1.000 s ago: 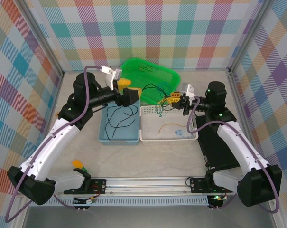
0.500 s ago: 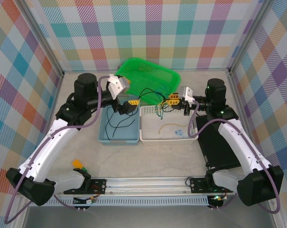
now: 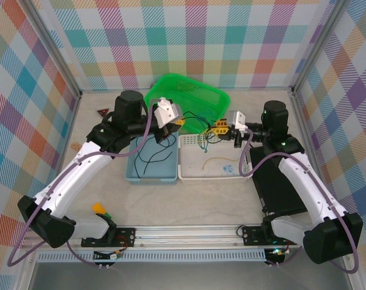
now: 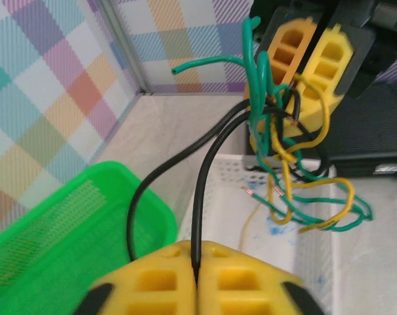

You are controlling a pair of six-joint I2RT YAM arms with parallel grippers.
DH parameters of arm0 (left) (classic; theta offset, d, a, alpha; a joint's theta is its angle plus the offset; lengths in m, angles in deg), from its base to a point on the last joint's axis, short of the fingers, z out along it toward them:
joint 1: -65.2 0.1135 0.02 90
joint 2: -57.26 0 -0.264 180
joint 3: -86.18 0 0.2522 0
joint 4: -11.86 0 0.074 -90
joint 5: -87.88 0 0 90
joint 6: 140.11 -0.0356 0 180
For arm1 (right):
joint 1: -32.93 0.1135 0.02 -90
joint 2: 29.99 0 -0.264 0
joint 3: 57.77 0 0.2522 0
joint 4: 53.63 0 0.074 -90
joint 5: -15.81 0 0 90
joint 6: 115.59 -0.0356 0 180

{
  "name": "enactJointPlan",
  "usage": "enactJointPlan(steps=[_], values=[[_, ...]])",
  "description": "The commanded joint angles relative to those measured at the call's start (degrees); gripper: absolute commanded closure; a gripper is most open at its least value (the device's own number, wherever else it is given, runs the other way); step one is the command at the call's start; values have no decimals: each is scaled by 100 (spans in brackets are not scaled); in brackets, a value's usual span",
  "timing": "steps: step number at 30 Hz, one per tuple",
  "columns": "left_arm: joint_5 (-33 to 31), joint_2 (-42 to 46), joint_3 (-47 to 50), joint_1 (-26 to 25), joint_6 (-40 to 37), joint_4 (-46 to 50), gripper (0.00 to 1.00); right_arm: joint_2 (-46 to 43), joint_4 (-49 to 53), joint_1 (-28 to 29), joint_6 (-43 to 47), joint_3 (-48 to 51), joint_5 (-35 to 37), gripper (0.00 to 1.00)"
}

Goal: Untangle the cables

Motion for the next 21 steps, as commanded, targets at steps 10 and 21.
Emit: enactJointPlan(steps=[10,21], values=[[-3255,292,-514,152,1546,-600,100,-167,-947,-203,-1084,639,1364,100],[-3639,472,-541,706,2147,-509,100,-441,-1498,-802,-2862,1077,2312,100]])
